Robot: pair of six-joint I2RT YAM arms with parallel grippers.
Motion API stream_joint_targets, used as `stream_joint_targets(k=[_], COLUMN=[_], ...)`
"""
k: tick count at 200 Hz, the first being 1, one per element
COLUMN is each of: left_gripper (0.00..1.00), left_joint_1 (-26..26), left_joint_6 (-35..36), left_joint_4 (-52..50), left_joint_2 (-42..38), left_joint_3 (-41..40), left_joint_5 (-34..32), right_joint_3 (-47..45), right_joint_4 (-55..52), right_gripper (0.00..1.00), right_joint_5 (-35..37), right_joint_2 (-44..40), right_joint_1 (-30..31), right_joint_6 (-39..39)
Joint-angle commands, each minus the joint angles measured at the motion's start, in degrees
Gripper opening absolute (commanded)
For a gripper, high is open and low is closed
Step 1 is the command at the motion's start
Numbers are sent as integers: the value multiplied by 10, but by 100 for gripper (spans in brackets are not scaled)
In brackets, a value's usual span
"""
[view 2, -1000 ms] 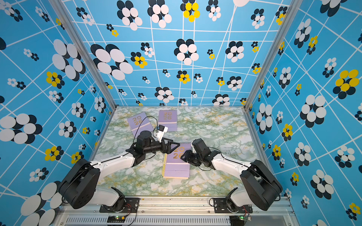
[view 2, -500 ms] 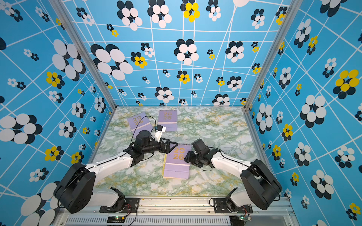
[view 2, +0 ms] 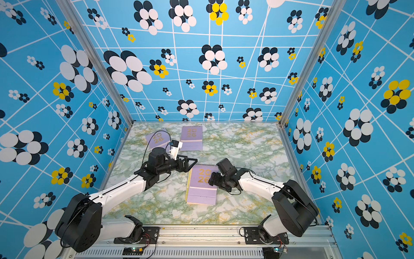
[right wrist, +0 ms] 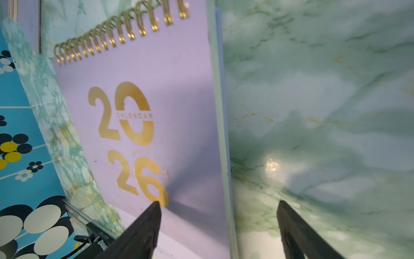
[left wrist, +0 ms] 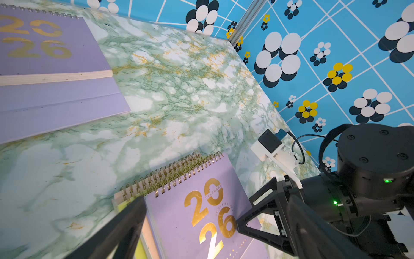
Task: Stack the calendars
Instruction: Place the calendar at the calendar, then adjust the calendars at the center of the board.
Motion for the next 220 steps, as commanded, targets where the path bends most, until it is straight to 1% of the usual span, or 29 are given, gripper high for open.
stream_joint_targets(k=[1, 84, 220], left_gripper=[100, 100, 100], left_joint_1=[14, 25, 30], left_joint_6=[11, 6, -9], left_joint_4=[-8, -1, 20], left_joint_2=[-23, -18, 6], left_joint_3=[4, -8, -28], left_joint_5=[-6, 0, 5], right_joint_3=[21, 68, 123], right_joint_4=[-11, -18, -44], right_gripper=[86, 91, 92], right_joint_5=[12, 14, 17], right_joint_2=[17, 61, 102], right_joint_1=[9, 20, 35], right_joint_6=[2, -2, -15])
